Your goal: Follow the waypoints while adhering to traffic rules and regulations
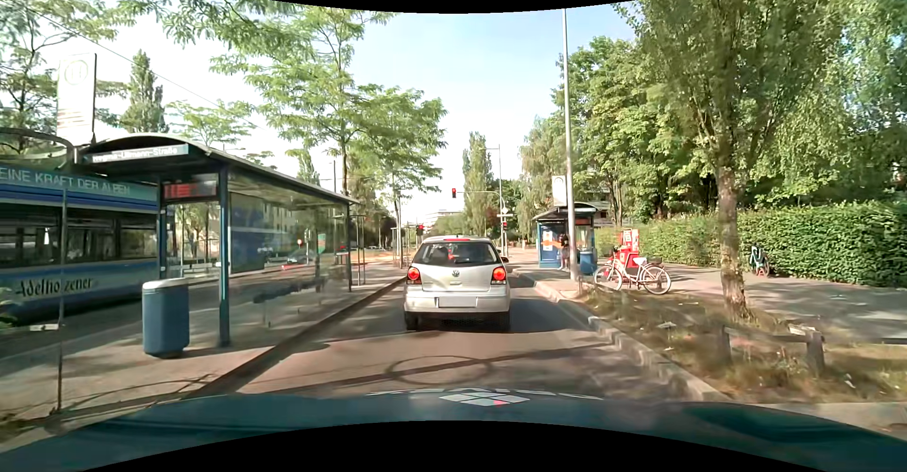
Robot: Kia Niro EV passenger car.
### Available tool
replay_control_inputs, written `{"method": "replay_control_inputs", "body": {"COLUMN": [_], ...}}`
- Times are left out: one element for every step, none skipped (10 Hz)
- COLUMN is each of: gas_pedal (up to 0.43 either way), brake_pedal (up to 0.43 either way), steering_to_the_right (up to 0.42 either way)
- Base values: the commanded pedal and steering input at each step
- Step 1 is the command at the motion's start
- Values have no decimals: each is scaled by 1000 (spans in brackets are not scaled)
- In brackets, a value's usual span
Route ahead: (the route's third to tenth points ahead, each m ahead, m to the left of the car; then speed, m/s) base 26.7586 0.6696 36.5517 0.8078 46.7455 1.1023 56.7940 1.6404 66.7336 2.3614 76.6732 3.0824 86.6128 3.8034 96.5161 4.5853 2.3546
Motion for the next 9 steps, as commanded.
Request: {"method": "replay_control_inputs", "body": {"gas_pedal": [0, 0, 0, 0, 0, 0, 0, 0, 0], "brake_pedal": [220, 244, 262, 262, 256, 256, 256, 238, 232], "steering_to_the_right": [-3, -3, -3, -3, -3, -3, -4, -3, -3]}}
